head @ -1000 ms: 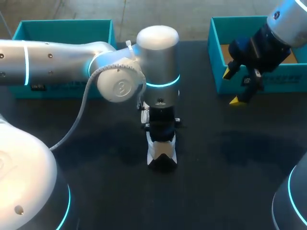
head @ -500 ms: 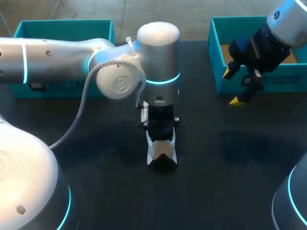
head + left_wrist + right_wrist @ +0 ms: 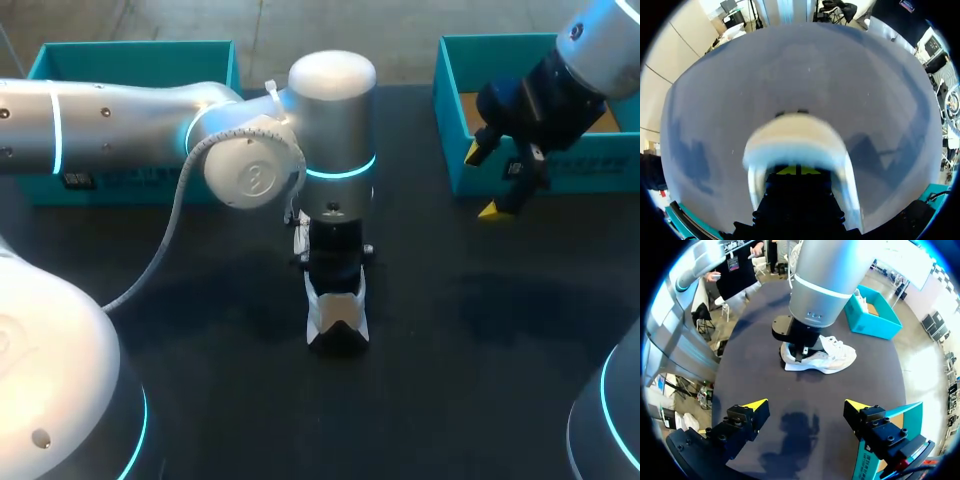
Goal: Take the shoe out of the shoebox, open the shoe tongue, remove and reinsert the insole, then place the shoe into the shoebox
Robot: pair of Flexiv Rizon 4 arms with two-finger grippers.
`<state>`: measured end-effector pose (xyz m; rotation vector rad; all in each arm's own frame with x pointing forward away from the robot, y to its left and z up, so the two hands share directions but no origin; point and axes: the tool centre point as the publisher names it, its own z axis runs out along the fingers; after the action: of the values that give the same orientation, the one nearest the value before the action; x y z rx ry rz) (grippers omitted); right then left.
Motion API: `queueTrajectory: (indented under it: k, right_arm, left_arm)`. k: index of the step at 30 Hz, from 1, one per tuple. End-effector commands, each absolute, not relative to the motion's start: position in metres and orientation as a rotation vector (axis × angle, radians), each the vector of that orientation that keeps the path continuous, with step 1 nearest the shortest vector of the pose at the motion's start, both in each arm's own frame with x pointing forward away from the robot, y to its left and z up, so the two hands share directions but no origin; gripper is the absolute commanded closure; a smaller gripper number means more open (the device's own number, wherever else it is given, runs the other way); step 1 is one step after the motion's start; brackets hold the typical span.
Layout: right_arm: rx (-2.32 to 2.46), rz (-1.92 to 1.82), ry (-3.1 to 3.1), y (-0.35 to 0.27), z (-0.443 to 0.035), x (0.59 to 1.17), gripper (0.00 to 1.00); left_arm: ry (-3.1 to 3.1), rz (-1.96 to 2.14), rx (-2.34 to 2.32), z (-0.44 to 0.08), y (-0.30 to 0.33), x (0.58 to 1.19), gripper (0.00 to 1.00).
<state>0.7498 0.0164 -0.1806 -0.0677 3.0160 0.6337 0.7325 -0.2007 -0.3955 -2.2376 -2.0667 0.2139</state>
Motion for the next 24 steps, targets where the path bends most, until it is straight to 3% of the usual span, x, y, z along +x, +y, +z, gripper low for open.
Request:
queueTrajectory:
  k: [1,18,21,24]
  right_arm:
    - [-0.066,0.630,3.019,0.017,-0.181,0.751,0.00]
    - [-0.066,0.630,3.019,0.017,-0.181,0.751,0.00]
    - [-0.066,0.630,3.019,0.017,-0.181,0.751,0.00]
    - [-0.066,0.630,3.019,0.017,-0.181,0.751,0.00]
  left_arm:
    - [-2.163,0.073,-2.298,-0.374,-0.194,0.739,1.00]
    - [-2.413,-0.280,-2.325,-0.346,-0.192,0.789,1.00]
    - [-2.452,-0.346,-2.315,-0.344,-0.190,0.798,0.93]
    - [-2.462,-0.345,-2.311,-0.343,-0.189,0.800,0.73]
